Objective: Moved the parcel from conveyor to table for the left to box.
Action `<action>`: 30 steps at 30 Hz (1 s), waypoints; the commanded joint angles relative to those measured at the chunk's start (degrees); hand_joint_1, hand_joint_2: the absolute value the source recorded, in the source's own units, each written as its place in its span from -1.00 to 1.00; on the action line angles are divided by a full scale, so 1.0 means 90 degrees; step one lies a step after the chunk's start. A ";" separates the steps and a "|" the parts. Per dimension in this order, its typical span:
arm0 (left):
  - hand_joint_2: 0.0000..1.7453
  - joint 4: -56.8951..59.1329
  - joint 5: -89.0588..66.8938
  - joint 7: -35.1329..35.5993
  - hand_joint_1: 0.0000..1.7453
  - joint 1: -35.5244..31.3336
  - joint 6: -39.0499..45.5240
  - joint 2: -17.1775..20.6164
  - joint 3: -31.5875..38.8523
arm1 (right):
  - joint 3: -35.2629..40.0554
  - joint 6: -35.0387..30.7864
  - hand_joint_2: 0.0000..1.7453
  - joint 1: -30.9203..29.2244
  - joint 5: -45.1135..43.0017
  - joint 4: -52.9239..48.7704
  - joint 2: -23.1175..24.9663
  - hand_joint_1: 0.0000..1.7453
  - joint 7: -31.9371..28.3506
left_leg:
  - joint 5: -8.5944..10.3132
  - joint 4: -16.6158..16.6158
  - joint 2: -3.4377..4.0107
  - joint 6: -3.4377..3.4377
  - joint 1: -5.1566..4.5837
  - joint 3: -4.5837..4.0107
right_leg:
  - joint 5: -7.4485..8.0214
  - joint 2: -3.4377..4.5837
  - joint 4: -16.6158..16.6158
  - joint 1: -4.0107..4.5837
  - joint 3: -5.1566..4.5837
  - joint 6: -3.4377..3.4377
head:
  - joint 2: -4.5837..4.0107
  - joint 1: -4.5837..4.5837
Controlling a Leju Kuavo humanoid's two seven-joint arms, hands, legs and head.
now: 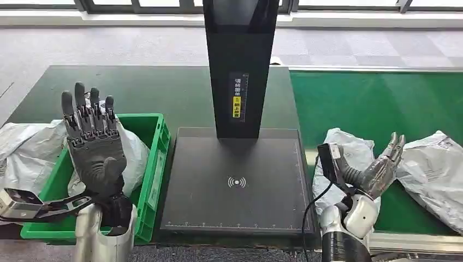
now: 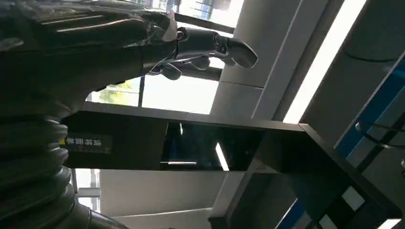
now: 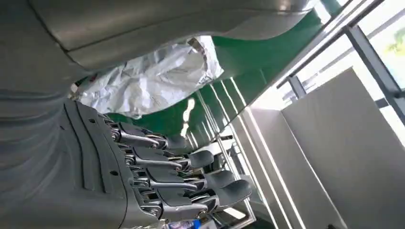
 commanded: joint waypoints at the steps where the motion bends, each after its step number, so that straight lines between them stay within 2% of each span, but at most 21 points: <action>1: 1.00 0.0386 0.0035 0.0014 -1.00 0.0480 -0.0053 -0.0199 0.0045 | -0.0633 0.0002 1.00 -0.0610 0.0014 0.1504 -0.0208 -1.00 0.0022 | -0.0001 -0.0014 0.0009 -0.0004 0.0002 0.0023 | 0.0001 0.0006 -0.0015 0.0003 0.0020 0.0001 | 0.0000 0.0000; 18: 1.00 0.0386 0.0035 0.0014 -1.00 0.0480 -0.0053 -0.0199 0.0045 | -0.0633 0.0002 1.00 -0.0610 0.0014 0.1504 -0.0208 -1.00 0.0022 | 0.0000 -0.0016 0.0006 -0.0007 0.0001 0.0021 | 0.0000 0.0004 -0.0015 0.0001 0.0020 0.0000 | 0.0002 0.0000; 20: 1.00 0.0548 0.0259 0.0014 -1.00 0.0621 -0.0298 -0.0199 -0.0123 | -0.0599 0.0002 1.00 -0.0691 0.0121 0.1761 -0.0322 -1.00 0.0398 | 0.0001 -0.0024 0.0010 -0.0007 0.0000 0.0029 | 0.0002 0.0007 -0.0023 0.0001 0.0027 0.0001 | 0.0002 0.0000; 30: 1.00 0.0774 0.0295 0.0014 -1.00 0.0666 -0.0388 -0.0199 -0.0262 | -0.0622 0.0002 1.00 -0.0739 0.0051 0.2138 -0.0508 -1.00 0.0573 | 0.0002 -0.0017 0.0001 -0.0004 0.0001 0.0020 | 0.0001 -0.0001 -0.0019 0.0001 0.0023 0.0003 | 0.0002 0.0000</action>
